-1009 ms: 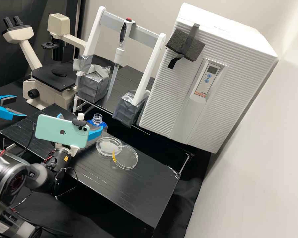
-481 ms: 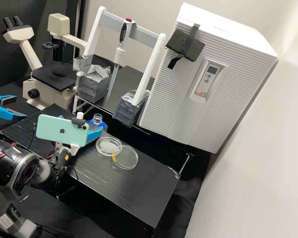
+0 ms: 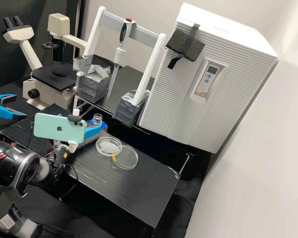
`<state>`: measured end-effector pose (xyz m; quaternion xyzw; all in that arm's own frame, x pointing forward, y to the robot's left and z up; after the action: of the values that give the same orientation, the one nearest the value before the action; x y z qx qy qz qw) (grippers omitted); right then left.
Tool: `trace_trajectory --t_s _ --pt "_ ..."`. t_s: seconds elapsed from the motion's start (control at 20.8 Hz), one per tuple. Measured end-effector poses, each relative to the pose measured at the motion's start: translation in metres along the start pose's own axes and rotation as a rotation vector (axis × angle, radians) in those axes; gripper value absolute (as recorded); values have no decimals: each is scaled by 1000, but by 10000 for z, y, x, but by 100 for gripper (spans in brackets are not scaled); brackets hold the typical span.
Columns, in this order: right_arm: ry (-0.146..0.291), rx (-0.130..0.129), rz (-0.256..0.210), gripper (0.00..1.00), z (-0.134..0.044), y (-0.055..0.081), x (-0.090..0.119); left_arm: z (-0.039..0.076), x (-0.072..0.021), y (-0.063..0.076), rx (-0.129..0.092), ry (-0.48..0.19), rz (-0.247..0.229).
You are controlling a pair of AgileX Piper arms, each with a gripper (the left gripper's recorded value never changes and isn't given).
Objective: Close the bottle
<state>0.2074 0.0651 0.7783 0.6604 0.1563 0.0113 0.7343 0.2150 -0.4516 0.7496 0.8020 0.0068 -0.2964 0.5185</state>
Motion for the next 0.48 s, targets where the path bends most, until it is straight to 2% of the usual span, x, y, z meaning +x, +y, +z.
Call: trace_trajectory --t_s 0.19,0.34,0.48 --pt "-10 7 9 0 9 8 0 0 0 0 0 0 0" --pt "-10 -2 10 0 -1 1 1 0 0 0 0 0 0" --pt "-6 -21 7 0 -22 -15 3 0 0 0 0 0 0"
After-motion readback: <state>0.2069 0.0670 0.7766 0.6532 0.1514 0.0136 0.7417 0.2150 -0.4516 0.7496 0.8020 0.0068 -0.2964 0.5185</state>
